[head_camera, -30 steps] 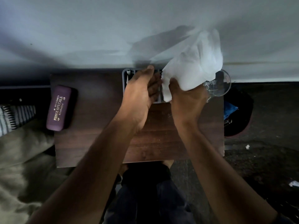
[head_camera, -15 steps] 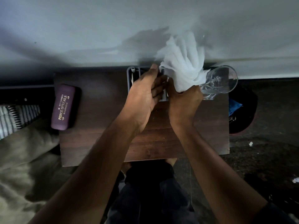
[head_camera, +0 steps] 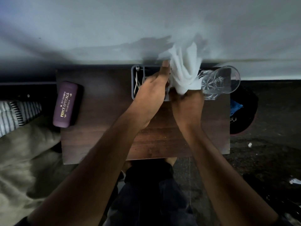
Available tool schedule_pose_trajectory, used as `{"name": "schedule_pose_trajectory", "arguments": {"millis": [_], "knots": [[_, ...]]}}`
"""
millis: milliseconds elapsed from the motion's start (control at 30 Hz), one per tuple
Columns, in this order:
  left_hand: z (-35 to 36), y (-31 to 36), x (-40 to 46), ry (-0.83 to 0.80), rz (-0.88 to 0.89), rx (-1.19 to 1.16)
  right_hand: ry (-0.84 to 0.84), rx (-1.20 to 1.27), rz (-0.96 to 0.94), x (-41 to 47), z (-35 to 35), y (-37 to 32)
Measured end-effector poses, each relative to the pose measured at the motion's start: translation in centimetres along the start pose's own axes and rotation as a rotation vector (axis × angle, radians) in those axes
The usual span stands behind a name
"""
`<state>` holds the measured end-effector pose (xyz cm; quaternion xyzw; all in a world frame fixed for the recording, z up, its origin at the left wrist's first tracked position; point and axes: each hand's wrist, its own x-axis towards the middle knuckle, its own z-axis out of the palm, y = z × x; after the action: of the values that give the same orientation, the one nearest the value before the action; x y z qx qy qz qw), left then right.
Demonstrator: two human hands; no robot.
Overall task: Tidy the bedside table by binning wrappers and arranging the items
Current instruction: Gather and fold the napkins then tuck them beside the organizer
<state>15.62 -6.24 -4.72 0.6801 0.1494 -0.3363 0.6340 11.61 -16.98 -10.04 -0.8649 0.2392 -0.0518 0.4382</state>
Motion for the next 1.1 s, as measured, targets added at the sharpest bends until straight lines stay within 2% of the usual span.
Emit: {"name": "schedule_pose_trajectory", "arguments": {"millis": [67, 200, 367, 533, 667, 767, 867, 967, 1033, 1100], "knots": [[0.0, -0.1, -0.2, 0.021, 0.0, 0.019, -0.009, 0.002, 0.022, -0.3, -0.3, -0.2], [0.1, -0.2, 0.0, 0.03, 0.048, 0.173, 0.135, 0.035, 0.032, -0.7, -0.8, -0.5], [0.1, -0.2, 0.1, 0.013, 0.06, 0.118, 0.036, 0.01, 0.0, -0.7, -0.6, -0.1], [-1.1, -0.5, -0.1, 0.06, 0.039, 0.119, 0.179, -0.036, 0.037, -0.8, -1.2, -0.6], [-2.3, -1.0, -0.4, 0.018, 0.049, 0.054, 0.067, -0.082, 0.056, -1.4, -1.1, -0.7], [-4.3, -1.7, -1.1, 0.079, 0.077, -0.034, 0.066, -0.083, 0.104, -1.9, -1.1, -0.7], [-7.4, -3.0, -2.0, 0.209, 0.019, -0.155, 0.136, -0.049, 0.221, -3.4, -0.9, -0.2], [-10.7, -5.2, -3.5, 0.32, -0.027, -0.23, 0.192, 0.105, 0.494, -6.0, 0.8, 0.0], [-12.7, -7.0, -4.7, 0.381, -0.042, -0.254, 0.142, 0.174, 0.6, -8.2, 3.3, -0.4], [-14.7, -8.8, -5.7, 0.435, -0.042, -0.262, -0.038, 0.161, 0.607, -10.7, 6.1, -1.5]]}}
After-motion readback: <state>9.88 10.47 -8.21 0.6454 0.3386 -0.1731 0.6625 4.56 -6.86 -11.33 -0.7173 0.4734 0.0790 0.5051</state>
